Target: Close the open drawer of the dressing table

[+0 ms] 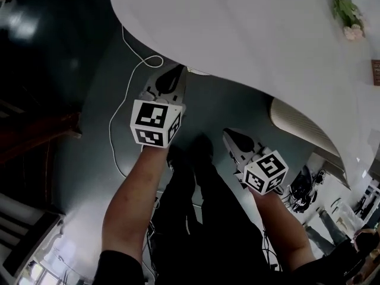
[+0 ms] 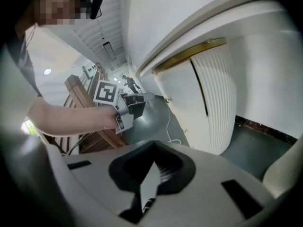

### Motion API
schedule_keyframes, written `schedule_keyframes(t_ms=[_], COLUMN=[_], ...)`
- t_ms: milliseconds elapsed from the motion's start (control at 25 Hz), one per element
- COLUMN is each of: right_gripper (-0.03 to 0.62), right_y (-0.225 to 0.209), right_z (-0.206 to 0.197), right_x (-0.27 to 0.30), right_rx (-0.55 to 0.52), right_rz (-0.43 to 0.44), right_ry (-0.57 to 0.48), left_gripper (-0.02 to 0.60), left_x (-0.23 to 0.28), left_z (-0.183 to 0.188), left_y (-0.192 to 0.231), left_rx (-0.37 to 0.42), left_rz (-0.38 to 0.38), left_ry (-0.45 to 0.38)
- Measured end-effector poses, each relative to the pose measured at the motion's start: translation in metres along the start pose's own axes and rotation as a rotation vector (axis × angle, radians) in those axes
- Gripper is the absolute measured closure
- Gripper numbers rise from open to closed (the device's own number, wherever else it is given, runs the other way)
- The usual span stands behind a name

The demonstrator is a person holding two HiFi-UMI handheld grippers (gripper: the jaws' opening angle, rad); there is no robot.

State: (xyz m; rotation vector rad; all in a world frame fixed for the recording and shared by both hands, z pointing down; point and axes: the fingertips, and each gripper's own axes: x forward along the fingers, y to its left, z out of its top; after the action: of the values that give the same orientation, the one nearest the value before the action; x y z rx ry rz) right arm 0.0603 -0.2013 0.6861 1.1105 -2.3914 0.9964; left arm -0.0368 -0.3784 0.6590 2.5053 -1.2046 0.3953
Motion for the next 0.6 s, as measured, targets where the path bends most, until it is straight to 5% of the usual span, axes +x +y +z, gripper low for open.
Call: schedule_keyframes(t_ms=[280, 600], right_gripper=[0.588, 0.588], right_y=[0.075, 0.192], right_z=[0.003, 0.121], right_x=[-0.019, -0.030], right_rx=[-0.023, -0.252], right_rz=[0.045, 0.168], right_ry=[0.077, -0.032], left_gripper=[0.572, 0.574], left_x=[-0.098, -0.214], left_z=[0.032, 0.079], left_y=[-0.012, -0.027], left_rx=[-0.021, -0.008], left_rz=[0.014, -0.005], left_ry=[0.042, 0.089])
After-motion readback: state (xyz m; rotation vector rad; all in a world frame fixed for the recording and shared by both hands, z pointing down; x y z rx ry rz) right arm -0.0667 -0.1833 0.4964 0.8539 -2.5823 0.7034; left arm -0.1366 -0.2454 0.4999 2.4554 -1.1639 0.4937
